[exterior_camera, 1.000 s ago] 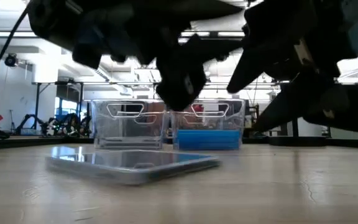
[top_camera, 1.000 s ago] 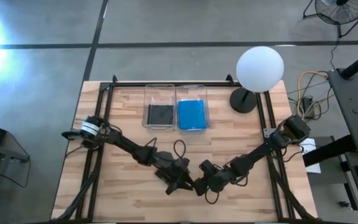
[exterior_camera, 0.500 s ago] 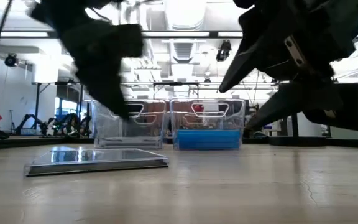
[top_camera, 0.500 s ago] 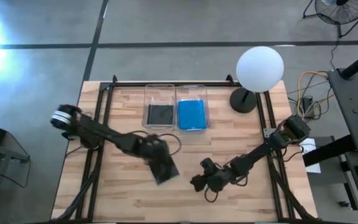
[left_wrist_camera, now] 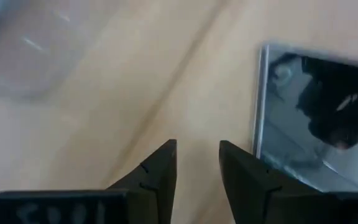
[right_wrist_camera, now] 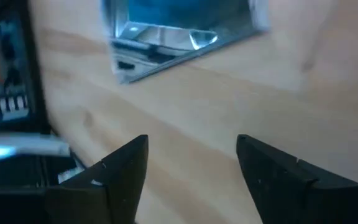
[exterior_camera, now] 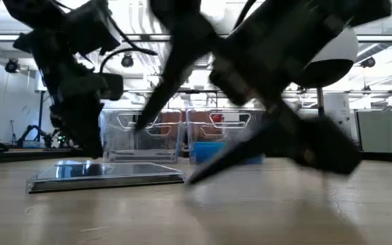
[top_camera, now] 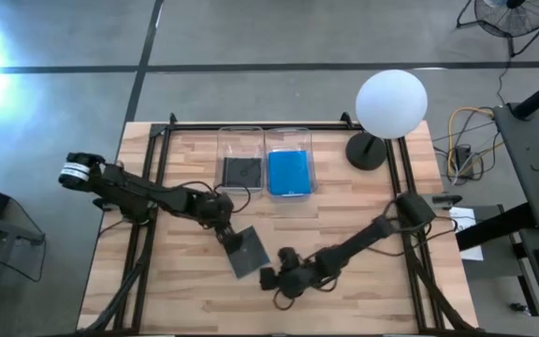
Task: Pick & place jewel cases by type
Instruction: Put the black CD case into the left transparent bin
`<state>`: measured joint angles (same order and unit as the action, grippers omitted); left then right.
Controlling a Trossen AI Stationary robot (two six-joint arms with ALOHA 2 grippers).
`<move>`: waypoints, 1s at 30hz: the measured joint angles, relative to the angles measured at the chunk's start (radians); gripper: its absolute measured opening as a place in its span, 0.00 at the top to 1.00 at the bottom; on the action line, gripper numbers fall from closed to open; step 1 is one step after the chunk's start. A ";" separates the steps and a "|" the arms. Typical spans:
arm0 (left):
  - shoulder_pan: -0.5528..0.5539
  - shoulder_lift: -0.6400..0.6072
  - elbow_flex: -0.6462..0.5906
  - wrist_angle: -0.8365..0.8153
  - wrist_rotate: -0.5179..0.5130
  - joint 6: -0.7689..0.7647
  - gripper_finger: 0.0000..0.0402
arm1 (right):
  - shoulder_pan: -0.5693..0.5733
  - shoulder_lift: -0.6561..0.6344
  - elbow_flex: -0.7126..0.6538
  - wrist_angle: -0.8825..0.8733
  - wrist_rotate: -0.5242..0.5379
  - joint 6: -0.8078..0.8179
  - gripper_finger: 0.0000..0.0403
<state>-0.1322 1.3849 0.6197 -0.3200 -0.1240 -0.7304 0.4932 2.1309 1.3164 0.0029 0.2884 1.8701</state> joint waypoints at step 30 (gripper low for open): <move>-0.326 0.069 -0.063 0.201 0.150 -0.285 0.74 | -0.070 0.161 0.323 -0.320 0.116 -0.020 0.38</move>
<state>-0.4578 1.4536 0.5565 -0.1191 0.0260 -1.0157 0.4234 2.2923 1.6391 -0.3166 0.4041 1.8501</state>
